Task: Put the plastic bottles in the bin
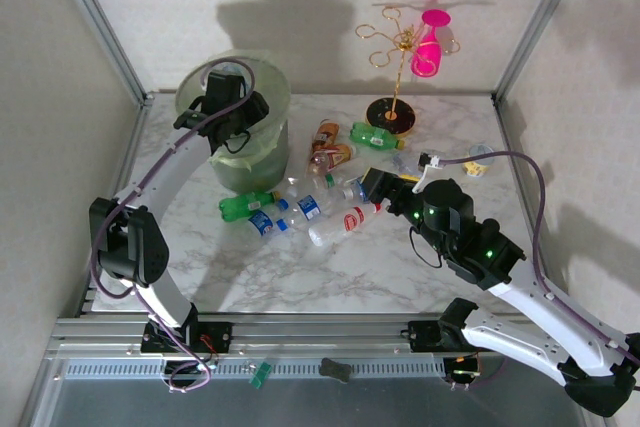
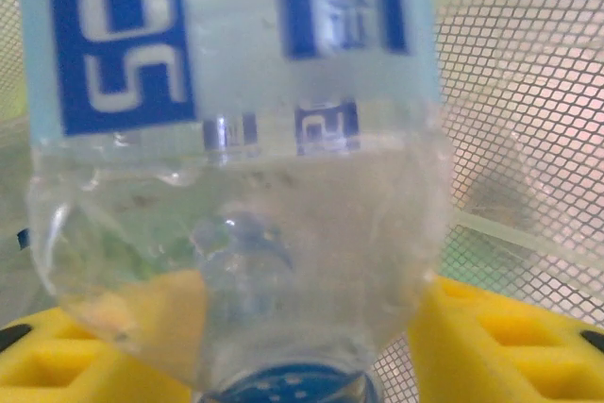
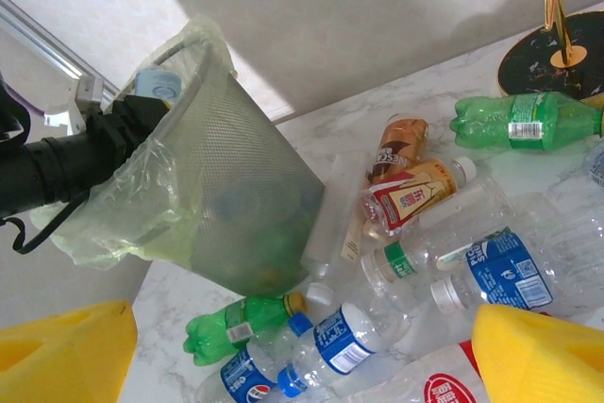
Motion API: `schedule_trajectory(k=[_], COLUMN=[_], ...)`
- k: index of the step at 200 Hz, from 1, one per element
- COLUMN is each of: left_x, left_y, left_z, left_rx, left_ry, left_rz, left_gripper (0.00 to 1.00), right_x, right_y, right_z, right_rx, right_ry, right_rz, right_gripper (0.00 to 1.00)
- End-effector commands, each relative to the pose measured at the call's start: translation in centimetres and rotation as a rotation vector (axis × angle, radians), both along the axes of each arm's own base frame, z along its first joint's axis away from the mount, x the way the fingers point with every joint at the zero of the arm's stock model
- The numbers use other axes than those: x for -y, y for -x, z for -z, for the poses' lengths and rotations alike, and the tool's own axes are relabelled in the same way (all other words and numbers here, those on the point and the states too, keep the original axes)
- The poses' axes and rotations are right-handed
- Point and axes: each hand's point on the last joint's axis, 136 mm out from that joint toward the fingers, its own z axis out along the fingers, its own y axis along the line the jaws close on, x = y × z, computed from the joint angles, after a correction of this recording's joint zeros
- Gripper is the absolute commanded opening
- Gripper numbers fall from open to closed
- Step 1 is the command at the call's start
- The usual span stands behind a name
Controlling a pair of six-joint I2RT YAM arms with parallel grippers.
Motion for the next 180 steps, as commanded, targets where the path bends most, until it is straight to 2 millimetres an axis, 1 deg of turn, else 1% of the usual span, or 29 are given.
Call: schedule_trajectory(k=[1,5,8,15,51,99,102,105,128,129,132,136,162,180], left_x=[-0.2,-0.3,-0.3,-0.4,-0.3,-0.4,-0.4,-0.5,-0.5,-0.6,-0.6,-0.6,-0.9,-1.0], left_y=[-0.1,-0.1,-0.1,0.0,0.2,1.0,1.1,1.1,1.7,1.7,1.7,1.8,2.2,2.4], left_z=[-0.8,-0.9,-0.9,-1.0,-1.7,-3.7,-3.8,-3.9,-5.1,-5.1,-5.3,-5.4,-6.7,-7.1], left_rx=[0.010,0.012,0.012,0.012,0.024,0.058,0.061,0.062,0.084,0.085,0.088,0.091,0.115,0.124], left_ry=[0.007,0.008,0.007,0.007,0.015,0.027,0.029,0.029,0.039,0.040,0.043,0.044,0.057,0.063], left_rz=[-0.003,-0.004,-0.005,-0.006,0.002,0.004,0.004,0.002,0.003,0.003,0.002,-0.001,-0.018,-0.025], left_gripper=[0.62,0.63,0.66,0.67,0.68,0.71,0.75,0.77,0.79,0.80,0.87,0.88,0.89,0.90], right_x=[0.6,0.7,0.6,0.7,0.9,1.2,1.2,1.2,1.2,1.2,1.2,1.2,1.3,1.4], right_y=[-0.1,-0.2,-0.1,-0.1,0.1,0.4,0.4,0.4,0.5,0.5,0.5,0.5,0.6,0.7], right_z=[0.3,0.3,0.3,0.3,0.3,0.0,0.0,0.0,0.0,-0.1,-0.1,0.0,0.2,0.1], right_rx=[0.003,0.003,0.003,0.004,-0.002,0.000,0.000,-0.001,-0.002,-0.001,-0.002,-0.002,-0.006,-0.006], right_ry=[0.017,0.016,0.015,0.012,0.001,-0.016,-0.016,-0.017,-0.025,-0.025,-0.027,-0.027,-0.033,-0.038], right_rz=[0.031,0.034,0.032,0.032,0.035,0.037,0.037,0.038,0.033,0.033,0.033,0.033,0.033,0.035], right_gripper=[0.92,0.92,0.92,0.92,0.92,0.92,0.92,0.92,0.92,0.92,0.92,0.92,0.92,0.92])
